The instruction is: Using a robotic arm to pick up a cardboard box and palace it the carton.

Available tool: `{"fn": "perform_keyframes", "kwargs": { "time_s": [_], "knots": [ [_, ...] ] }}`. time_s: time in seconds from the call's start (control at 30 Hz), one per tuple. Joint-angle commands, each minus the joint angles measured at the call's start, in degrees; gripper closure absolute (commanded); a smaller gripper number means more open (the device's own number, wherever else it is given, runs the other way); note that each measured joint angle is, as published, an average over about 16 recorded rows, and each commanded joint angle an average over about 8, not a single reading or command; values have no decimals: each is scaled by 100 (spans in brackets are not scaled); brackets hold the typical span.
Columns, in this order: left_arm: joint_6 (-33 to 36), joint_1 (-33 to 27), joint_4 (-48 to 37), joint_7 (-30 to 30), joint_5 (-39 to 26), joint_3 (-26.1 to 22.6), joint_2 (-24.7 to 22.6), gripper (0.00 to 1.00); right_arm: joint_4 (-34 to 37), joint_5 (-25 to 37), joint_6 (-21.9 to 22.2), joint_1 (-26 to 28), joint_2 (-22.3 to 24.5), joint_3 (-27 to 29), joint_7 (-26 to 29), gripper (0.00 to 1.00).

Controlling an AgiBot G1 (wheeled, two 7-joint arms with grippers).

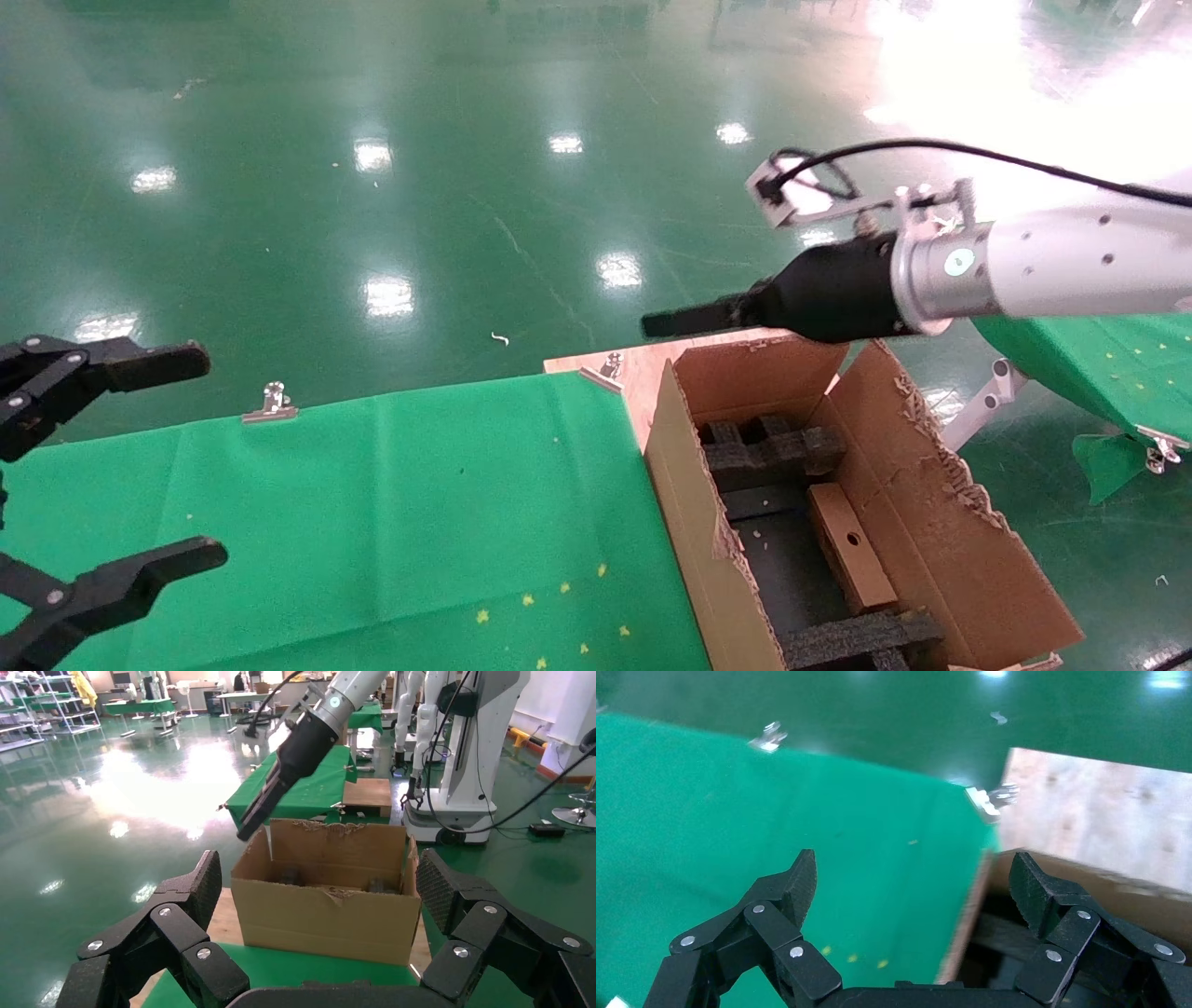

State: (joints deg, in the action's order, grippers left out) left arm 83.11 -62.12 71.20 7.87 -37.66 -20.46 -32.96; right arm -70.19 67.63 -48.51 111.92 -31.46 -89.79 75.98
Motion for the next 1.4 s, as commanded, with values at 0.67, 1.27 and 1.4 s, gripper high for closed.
{"fn": "perform_keyframes", "kwargs": {
  "time_s": [0.67,1.27,1.4],
  "knots": [
    [0,0,0,0,0,0,0,0,-143,-1088,-1570,-2125,-150,3113,-2753,0],
    [0,0,0,0,0,-1,0,0,-265,-2017,-2911,-3942,-279,5774,-5105,0],
    [0,0,0,0,1,-1,0,0,-292,-2224,-3210,-4347,-308,6367,-5630,0]
  ]
}}
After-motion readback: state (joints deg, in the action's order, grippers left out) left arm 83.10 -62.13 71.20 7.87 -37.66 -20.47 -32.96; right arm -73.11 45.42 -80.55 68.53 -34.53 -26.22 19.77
